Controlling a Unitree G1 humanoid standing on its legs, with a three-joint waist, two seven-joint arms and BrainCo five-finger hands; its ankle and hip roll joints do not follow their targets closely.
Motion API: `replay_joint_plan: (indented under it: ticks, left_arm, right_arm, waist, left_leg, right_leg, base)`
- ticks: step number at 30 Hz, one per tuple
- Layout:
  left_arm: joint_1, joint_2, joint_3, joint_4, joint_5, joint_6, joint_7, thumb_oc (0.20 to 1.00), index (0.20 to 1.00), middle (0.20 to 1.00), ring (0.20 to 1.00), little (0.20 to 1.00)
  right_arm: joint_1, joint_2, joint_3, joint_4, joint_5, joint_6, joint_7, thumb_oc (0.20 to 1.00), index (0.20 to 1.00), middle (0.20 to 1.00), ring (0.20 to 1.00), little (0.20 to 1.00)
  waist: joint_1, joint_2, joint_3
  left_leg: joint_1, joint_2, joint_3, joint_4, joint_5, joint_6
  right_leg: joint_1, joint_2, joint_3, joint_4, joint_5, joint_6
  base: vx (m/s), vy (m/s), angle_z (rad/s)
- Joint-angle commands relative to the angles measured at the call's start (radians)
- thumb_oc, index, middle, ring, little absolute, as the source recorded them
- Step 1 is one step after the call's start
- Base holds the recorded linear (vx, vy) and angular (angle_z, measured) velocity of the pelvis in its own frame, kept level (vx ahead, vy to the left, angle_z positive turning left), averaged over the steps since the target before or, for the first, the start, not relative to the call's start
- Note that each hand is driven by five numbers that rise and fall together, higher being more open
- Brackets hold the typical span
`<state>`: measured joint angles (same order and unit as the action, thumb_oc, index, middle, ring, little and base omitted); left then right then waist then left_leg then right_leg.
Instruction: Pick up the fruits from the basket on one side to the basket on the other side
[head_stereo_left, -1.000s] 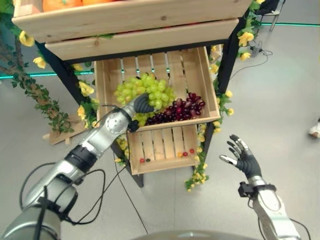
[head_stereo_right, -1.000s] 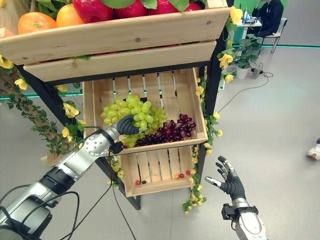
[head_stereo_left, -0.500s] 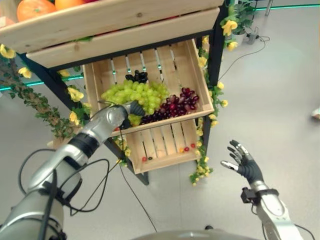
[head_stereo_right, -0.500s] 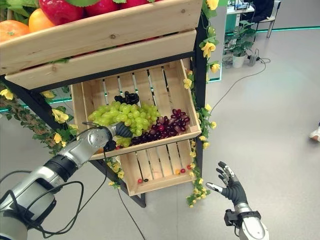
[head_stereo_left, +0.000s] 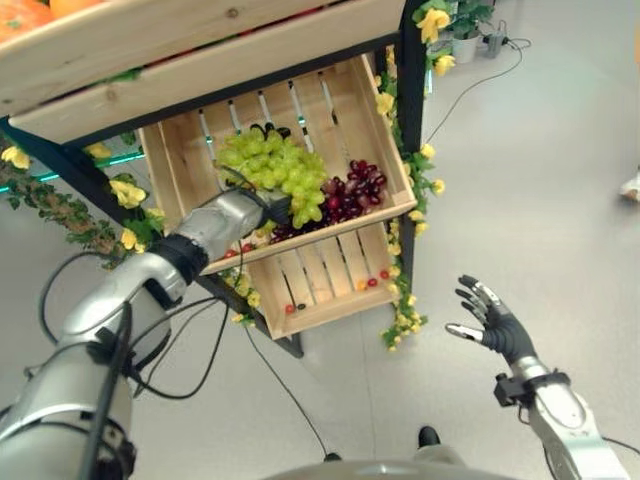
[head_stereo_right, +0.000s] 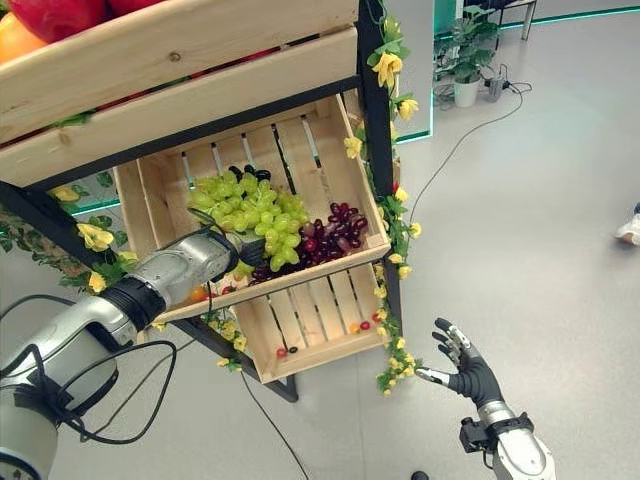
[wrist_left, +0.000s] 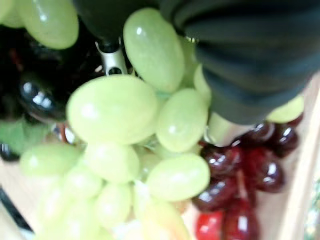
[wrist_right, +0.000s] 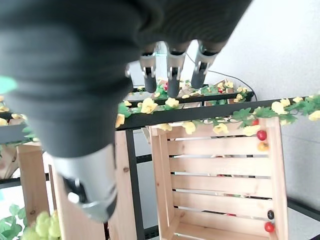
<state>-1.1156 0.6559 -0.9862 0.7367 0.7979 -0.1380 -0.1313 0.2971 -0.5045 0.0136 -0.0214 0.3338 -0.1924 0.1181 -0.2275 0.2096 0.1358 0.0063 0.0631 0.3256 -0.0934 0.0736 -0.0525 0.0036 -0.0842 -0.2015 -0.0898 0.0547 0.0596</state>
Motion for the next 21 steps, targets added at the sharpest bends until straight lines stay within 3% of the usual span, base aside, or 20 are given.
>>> replay_joint_plan:
  ticks: [1, 11, 19, 20, 21]
  left_arm:
    - [-0.157, 0.097, -0.023, 0.121, 0.127, 0.024, 0.045, 0.2, 0.2, 0.2, 0.2, 0.2]
    - [-0.149, 0.104, -0.076, 0.117, 0.244, 0.007, 0.066, 0.2, 0.2, 0.2, 0.2, 0.2]
    - [-0.103, 0.136, -0.015, 0.072, 0.256, 0.04, 0.098, 0.2, 0.2, 0.2, 0.2, 0.2]
    - [-0.062, 0.17, 0.059, 0.017, 0.202, 0.058, 0.131, 1.0, 1.0, 1.0, 1.0, 1.0]
    - [-0.058, 0.173, 0.063, 0.013, 0.202, 0.058, 0.129, 1.0, 1.0, 1.0, 1.0, 1.0]
  right_arm:
    - [-0.055, 0.0, -0.005, -0.096, -0.011, -0.079, 0.007, 1.0, 1.0, 1.0, 1.0, 1.0]
    - [-0.047, -0.007, -0.001, -0.097, -0.019, -0.088, 0.004, 1.0, 1.0, 1.0, 1.0, 1.0]
    - [-0.039, -0.002, -0.002, -0.09, -0.03, -0.089, -0.003, 1.0, 1.0, 1.0, 1.0, 1.0]
    - [-0.037, 0.007, -0.003, -0.084, -0.035, -0.096, -0.007, 1.0, 1.0, 1.0, 1.0, 1.0]
    - [-0.038, 0.005, -0.001, -0.084, -0.036, -0.096, -0.008, 1.0, 1.0, 1.0, 1.0, 1.0]
  waist:
    - [-0.005, -0.079, 0.035]
    - [-0.005, -0.079, 0.036]
    - [0.014, -0.082, 0.033]
    - [0.031, -0.089, 0.034]
    - [0.028, -0.088, 0.034]
  left_leg:
    - [0.07, 0.02, -0.01, 0.006, -0.029, -0.047]
    - [0.076, 0.024, -0.01, 0.006, -0.035, -0.048]
    - [0.079, 0.024, -0.017, 0.006, -0.038, -0.047]
    - [0.081, 0.023, -0.027, 0.006, -0.042, -0.048]
    - [0.078, 0.022, -0.027, 0.006, -0.038, -0.047]
  right_leg:
    - [0.03, -0.074, -0.027, 0.005, -0.024, 0.127]
    - [0.037, -0.071, -0.031, 0.003, -0.032, 0.126]
    - [0.049, -0.073, -0.048, 0.003, -0.035, 0.126]
    - [0.057, -0.074, -0.057, 0.004, -0.042, 0.125]
    - [0.055, -0.074, -0.057, 0.003, -0.037, 0.124]
  base:
    - [0.0, 0.0, 0.0]
    - [0.0, 0.0, 0.0]
    - [0.0, 0.0, 0.0]
    - [0.0, 0.0, 0.0]
    - [-0.01, -0.025, 0.04]
